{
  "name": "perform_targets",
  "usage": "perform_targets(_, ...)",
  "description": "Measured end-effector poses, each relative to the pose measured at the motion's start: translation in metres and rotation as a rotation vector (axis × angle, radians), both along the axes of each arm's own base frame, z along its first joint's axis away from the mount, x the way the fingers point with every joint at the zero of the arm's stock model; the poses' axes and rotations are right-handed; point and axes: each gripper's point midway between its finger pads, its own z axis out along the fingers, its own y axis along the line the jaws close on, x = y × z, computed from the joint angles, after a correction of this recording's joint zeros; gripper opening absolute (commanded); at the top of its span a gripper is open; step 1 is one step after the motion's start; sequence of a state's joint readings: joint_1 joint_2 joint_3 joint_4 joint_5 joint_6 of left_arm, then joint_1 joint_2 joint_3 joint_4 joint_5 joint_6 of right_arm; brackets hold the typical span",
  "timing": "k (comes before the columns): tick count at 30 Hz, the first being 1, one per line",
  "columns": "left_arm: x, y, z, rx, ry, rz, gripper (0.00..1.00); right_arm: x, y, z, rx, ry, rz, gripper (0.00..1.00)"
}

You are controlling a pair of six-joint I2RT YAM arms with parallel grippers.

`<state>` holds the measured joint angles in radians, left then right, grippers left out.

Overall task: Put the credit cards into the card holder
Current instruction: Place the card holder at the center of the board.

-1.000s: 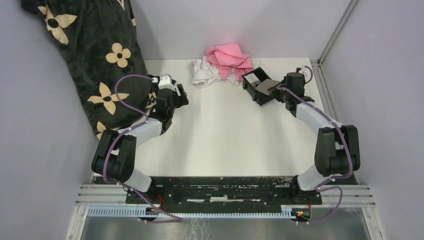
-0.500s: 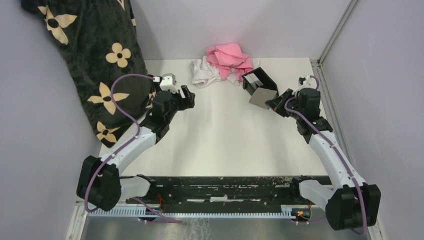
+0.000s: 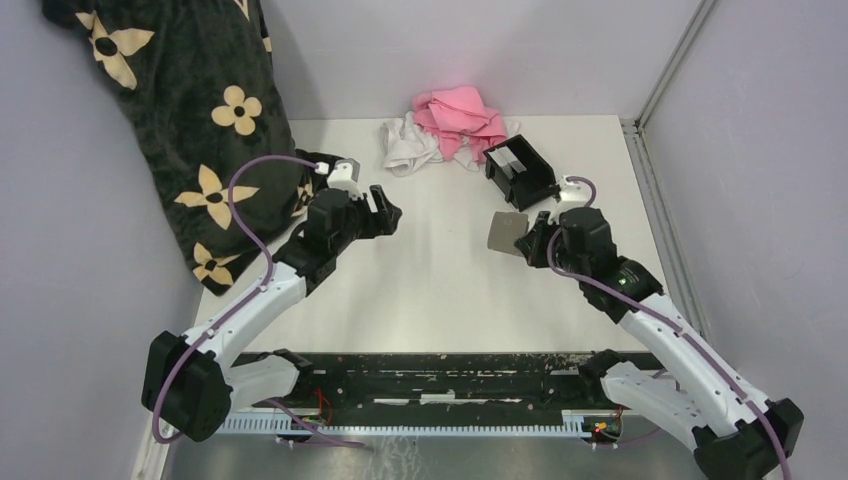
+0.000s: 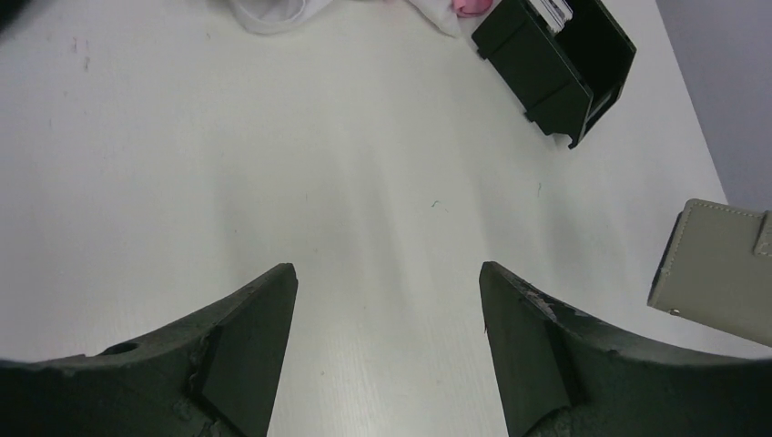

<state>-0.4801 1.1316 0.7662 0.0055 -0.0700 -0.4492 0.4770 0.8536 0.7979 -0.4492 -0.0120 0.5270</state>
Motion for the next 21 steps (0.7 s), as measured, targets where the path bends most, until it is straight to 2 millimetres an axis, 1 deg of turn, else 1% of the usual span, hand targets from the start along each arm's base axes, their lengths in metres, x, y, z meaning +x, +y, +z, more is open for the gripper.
perform_targets(3, -0.002, -0.002, -0.002, -0.012, 0.061, 0.011, 0.79, 0.003, -0.001, -0.008, -0.141, -0.029, -0.019, 0.01)
perform_targets(5, 0.001, -0.006, 0.003, -0.027, 0.095, 0.011, 0.79, 0.006, 0.002, -0.015, -0.248, -0.051, -0.019, 0.01)
perform_targets(9, 0.009, -0.016, 0.021, -0.058, 0.125, 0.012, 0.79, 0.013, 0.015, -0.028, -0.492, -0.132, -0.009, 0.01)
perform_targets(12, 0.011, -0.018, 0.029, -0.063, 0.146, 0.013, 0.79, 0.022, 0.030, -0.032, -0.660, -0.231, -0.005, 0.01)
perform_targets(16, 0.011, -0.014, 0.031, -0.044, 0.177, 0.039, 0.79, 0.036, 0.049, -0.032, -0.798, -0.341, -0.010, 0.01)
perform_targets(18, 0.012, -0.010, 0.029, -0.028, 0.187, 0.061, 0.80, 0.042, 0.057, -0.035, -0.860, -0.378, -0.010, 0.01)
perform_targets(21, 0.010, -0.003, 0.022, 0.000, 0.210, 0.094, 0.79, 0.047, 0.069, -0.047, -0.957, -0.416, 0.003, 0.01)
